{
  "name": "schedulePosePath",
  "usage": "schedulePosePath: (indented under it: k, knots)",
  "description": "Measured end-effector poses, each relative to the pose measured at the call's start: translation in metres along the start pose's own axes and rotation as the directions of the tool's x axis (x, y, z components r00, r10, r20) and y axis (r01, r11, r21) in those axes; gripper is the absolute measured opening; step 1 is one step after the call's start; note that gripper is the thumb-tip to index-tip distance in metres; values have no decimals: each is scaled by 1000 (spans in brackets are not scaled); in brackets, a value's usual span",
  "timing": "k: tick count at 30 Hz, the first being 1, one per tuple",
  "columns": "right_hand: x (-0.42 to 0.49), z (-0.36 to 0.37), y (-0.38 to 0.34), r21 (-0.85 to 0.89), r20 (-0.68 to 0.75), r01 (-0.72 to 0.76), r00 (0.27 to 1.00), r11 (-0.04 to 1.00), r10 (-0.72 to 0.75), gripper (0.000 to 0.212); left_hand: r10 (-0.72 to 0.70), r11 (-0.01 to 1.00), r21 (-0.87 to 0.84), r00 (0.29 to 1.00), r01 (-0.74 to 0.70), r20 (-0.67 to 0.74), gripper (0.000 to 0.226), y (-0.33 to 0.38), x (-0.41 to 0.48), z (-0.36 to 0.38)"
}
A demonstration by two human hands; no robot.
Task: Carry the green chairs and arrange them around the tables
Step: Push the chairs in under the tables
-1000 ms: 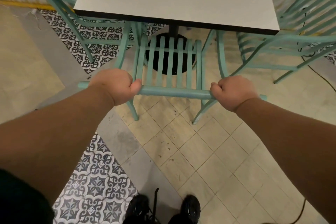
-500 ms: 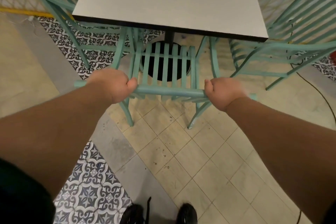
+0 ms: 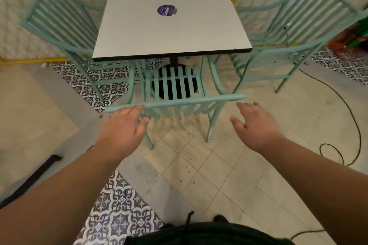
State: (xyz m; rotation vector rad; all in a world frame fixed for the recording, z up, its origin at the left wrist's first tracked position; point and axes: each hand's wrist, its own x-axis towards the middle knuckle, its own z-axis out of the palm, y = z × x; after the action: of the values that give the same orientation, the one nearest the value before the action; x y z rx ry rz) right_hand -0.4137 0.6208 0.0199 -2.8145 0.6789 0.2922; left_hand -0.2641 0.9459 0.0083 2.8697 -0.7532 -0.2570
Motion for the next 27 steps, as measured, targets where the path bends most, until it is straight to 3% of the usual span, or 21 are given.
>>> schedulePosePath:
  k: [8, 13, 19, 27]
  knots:
    - [-47, -24, 12, 117, -71, -78, 994, 990, 86, 58, 109, 993, 45, 994, -108, -16, 69, 37, 1, -36]
    - [-65, -21, 53, 139, -67, -119, 989, 983, 130, 59, 207, 976, 69, 978, -208, 28, 51, 89, 16, -27]
    - [-49, -61, 164, 150, -129, -173, 973, 973, 192, 60, 263, 962, 81, 965, -262, 0, 53, 199, 60, -18]
    - [-35, -123, 304, 102, -109, -233, 964, 967, 244, 55, 281, 958, 50, 959, -282, 25, 53, 345, 118, -7]
